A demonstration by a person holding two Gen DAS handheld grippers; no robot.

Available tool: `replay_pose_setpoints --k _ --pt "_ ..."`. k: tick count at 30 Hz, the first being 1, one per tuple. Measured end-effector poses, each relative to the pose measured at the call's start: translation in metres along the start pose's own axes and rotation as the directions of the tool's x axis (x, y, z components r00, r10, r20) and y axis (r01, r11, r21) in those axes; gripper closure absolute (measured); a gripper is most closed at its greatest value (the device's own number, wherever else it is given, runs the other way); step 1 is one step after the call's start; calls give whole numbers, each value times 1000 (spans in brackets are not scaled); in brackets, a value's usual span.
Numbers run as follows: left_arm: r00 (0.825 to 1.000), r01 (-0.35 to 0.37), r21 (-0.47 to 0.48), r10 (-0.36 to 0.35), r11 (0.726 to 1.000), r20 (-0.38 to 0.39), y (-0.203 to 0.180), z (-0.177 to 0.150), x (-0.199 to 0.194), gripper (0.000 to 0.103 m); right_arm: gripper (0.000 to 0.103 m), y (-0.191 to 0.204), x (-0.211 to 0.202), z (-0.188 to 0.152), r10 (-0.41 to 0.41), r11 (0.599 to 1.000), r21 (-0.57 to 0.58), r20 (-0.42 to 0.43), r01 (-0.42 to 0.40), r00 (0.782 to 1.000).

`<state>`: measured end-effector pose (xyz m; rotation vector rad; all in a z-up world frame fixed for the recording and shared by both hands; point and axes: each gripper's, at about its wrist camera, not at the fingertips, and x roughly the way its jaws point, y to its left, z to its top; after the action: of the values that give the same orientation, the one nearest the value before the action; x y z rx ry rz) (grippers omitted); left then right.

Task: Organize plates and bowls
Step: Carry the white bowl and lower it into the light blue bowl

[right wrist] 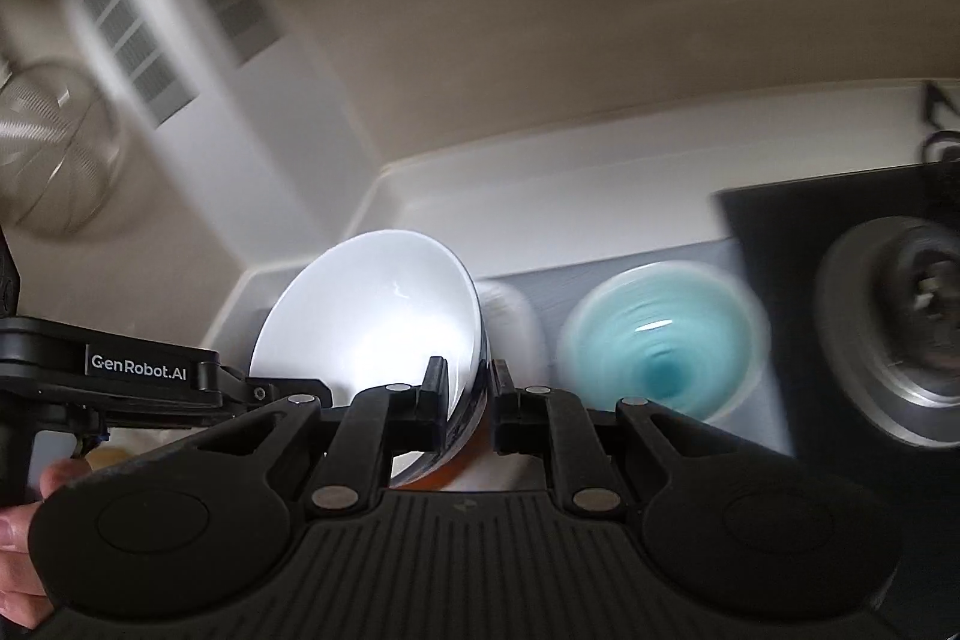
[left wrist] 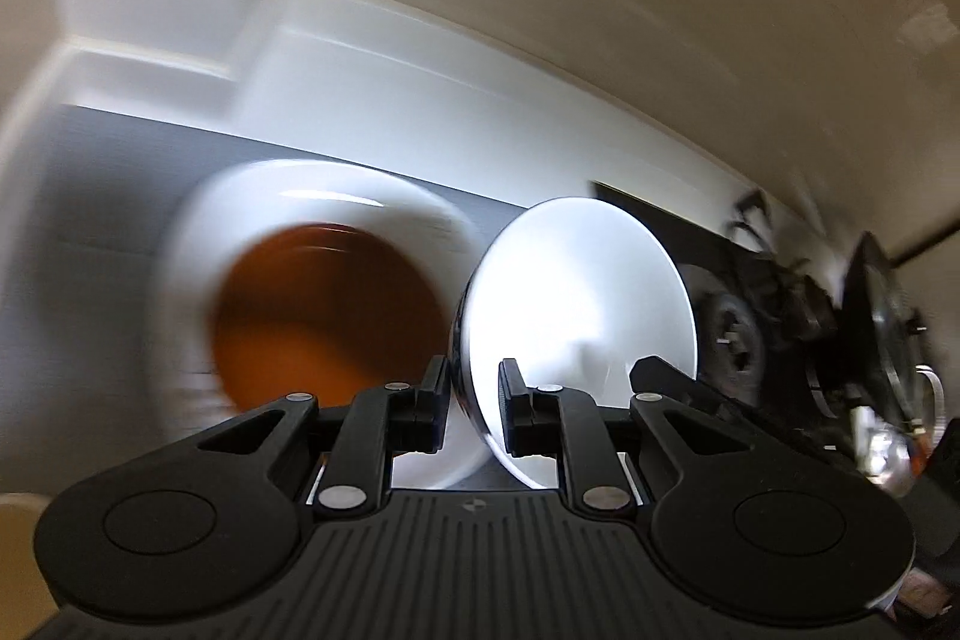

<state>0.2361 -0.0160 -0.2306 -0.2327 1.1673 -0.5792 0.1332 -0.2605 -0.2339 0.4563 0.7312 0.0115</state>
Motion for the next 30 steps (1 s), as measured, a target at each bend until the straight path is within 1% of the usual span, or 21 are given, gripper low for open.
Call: replay_pose_setpoints --k 2,4,6,8,13,16,19,25,27,30 --pt "998 42 -7 -42 999 -48 -11 9 21 85 90 -24 -4 5 -28 999 15 19 28 999" --pt "995 56 -24 -57 998 -77 -19 14 39 85 90 -46 -3 8 -43 998 39 24 42 999" --pt "995 38 -3 -38 999 -90 -35 18 59 85 90 -62 0 8 -57 997 49 22 56 998" --pt "995 0 24 2 1000 -97 -47 19 71 85 90 -73 7 7 -72 996 47 13 71 997" --pt "990 -65 65 72 996 -118 -66 21 94 85 91 -98 22 2 -71 994 88 -8 72 997" --pt "984 -103 105 117 989 -136 -78 20 108 85 91 -106 30 1 -71 993 93 -16 72 997" --pt "980 -130 131 147 983 -132 -81 20 114 85 91 -112 34 0 -72 993 89 -21 74 997" --pt "974 -159 139 178 977 -140 -84 23 127 85 91 -116 44 1 -77 993 88 -36 80 996" --pt "972 -167 144 188 975 -144 -84 24 130 85 91 -119 47 0 -73 991 110 -41 77 997" --pt "972 -156 122 175 980 -157 -79 25 134 85 92 -118 53 0 -86 991 95 -46 90 995"
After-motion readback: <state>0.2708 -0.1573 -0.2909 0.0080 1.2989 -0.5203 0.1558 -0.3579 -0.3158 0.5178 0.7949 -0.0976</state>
